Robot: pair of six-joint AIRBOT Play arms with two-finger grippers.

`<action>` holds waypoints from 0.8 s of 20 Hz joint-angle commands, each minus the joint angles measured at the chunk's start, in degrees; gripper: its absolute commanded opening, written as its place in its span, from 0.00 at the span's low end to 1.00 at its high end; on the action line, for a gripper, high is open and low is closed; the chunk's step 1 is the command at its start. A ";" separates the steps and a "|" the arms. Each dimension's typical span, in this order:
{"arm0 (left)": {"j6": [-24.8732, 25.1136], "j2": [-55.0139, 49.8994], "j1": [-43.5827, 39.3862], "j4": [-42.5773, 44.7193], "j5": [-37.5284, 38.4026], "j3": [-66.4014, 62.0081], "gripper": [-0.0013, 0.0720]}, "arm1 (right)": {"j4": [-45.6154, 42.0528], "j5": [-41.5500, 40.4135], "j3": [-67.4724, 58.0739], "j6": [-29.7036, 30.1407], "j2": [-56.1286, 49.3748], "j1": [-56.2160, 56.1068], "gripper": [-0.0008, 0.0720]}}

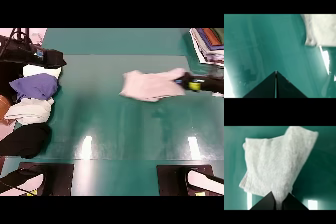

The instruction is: Fold the shirts.

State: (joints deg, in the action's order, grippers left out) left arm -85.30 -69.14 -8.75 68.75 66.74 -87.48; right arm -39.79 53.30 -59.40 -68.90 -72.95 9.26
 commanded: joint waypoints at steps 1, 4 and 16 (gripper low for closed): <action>-1.07 -0.02 -2.69 -0.02 -1.86 0.00 0.04 | -5.53 -1.14 5.66 -1.62 8.68 19.21 0.03; -1.79 -0.02 -2.69 0.07 -1.81 0.00 0.04 | -10.38 -3.26 10.16 -3.87 14.27 31.58 0.03; -1.64 -0.02 -2.67 0.07 -1.49 0.00 0.04 | -27.67 5.07 10.25 -6.29 18.16 44.17 0.85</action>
State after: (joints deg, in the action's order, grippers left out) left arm -86.98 -69.14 -11.42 68.79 64.73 -87.48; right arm -62.59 54.92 -46.61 -74.91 -55.02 50.06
